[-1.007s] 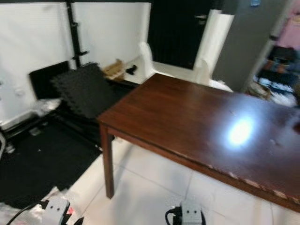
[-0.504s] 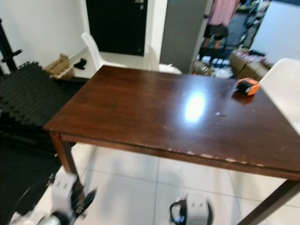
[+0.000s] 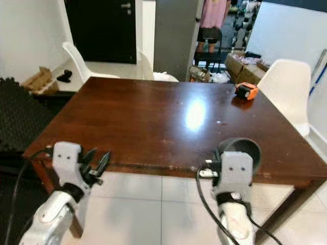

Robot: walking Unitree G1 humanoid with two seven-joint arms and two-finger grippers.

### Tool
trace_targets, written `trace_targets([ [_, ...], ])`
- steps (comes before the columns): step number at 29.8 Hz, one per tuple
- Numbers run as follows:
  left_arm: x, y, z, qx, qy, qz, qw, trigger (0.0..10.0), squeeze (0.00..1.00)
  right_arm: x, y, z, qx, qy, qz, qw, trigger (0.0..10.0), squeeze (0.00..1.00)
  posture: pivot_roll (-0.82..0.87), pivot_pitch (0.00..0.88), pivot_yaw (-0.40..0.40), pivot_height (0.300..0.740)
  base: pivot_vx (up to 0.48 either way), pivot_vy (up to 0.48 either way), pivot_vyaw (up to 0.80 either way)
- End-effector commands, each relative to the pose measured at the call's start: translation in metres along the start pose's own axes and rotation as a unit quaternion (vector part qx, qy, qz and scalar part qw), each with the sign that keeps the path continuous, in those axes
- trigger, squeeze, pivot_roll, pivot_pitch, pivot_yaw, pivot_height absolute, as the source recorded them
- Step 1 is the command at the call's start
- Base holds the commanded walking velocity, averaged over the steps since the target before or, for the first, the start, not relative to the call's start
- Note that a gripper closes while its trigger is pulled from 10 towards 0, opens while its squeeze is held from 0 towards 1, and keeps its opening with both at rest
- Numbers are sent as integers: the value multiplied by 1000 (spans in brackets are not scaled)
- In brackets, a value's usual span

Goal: Setting the table

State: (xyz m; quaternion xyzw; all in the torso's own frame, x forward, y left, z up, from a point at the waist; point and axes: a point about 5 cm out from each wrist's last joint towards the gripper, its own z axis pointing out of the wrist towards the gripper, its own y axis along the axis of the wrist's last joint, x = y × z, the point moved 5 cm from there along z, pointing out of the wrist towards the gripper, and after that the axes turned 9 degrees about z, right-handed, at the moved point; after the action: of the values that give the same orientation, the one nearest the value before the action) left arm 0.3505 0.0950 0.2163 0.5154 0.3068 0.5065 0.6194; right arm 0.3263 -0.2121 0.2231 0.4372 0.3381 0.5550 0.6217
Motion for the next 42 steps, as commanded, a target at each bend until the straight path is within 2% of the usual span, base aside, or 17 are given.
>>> trace_targets([
  [1, 5, -5, -4, 15, 10, 5, 1000, 10000, 0, 4, -2, -3, 8, 2, 3, 1000, 10000, 0, -15, 123, 69, 740, 480, 0, 0],
  [16, 2, -4, -6, 20, 9, 4, 1000, 10000, 0, 6, -11, -5, 35, 5, 3, 999, 10000, 0, -12, 122, 68, 740, 476, 0, 0],
  [28, -13, -4, -8, 24, -23, 3, 999, 10000, 0, 3, -21, -7, 56, 2, -8, 998, 10000, 0, -9, 123, 67, 740, 437, 0, 0],
  [41, -27, -7, -15, 37, -57, -6, 998, 10000, 0, -2, -33, -10, 81, 0, -22, 996, 10000, 0, -8, 117, 65, 740, 21, 0, 0],
  [42, -27, -9, -16, 39, -57, -6, 998, 10000, 0, 0, -38, -11, 100, 13, -27, 995, 10000, 0, -10, 114, 65, 740, 0, 0, 0],
])
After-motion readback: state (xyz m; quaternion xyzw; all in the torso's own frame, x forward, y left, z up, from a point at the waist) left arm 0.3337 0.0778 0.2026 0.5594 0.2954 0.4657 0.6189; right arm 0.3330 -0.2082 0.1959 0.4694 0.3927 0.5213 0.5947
